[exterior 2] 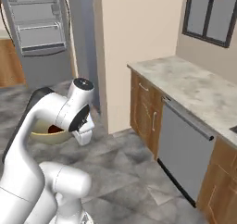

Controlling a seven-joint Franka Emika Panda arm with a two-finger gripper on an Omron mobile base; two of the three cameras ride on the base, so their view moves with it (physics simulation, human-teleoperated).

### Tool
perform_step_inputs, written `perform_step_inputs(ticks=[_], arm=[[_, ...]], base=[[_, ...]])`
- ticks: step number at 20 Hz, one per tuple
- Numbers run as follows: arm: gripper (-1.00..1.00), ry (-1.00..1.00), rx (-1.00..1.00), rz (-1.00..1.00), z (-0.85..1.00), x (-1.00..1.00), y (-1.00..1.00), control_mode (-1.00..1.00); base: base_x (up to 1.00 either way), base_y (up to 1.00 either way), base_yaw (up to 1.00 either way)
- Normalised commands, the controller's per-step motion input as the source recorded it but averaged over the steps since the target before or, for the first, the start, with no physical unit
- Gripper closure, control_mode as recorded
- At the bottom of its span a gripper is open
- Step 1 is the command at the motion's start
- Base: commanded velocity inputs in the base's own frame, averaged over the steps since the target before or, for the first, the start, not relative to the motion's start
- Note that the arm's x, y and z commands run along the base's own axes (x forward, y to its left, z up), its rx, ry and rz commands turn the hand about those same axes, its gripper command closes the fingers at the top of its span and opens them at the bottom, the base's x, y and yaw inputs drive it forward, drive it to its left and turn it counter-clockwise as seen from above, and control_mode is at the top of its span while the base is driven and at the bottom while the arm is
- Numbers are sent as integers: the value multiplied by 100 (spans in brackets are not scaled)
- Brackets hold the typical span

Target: Place one of the steaks on the plate and the other in the bowl. Then place the bowl in the fridge.

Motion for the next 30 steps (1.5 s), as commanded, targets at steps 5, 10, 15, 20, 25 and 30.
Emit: perform_step_inputs(ticks=[5, 10, 15, 20, 25, 30], arm=[[100, 0, 0, 0, 0, 0, 0, 100], [100, 0, 0, 0, 0, 0, 0, 100], [100, 0, 0, 0, 0, 0, 0, 100], [100, 0, 0, 0, 0, 0, 0, 100], [100, 0, 0, 0, 0, 0, 0, 100], [100, 0, 0, 0, 0, 0, 0, 100]], base=[[97, 12, 57], [94, -37, 55], [100, -24, 18], [100, 6, 0], [100, 15, 0], [100, 19, 0]])
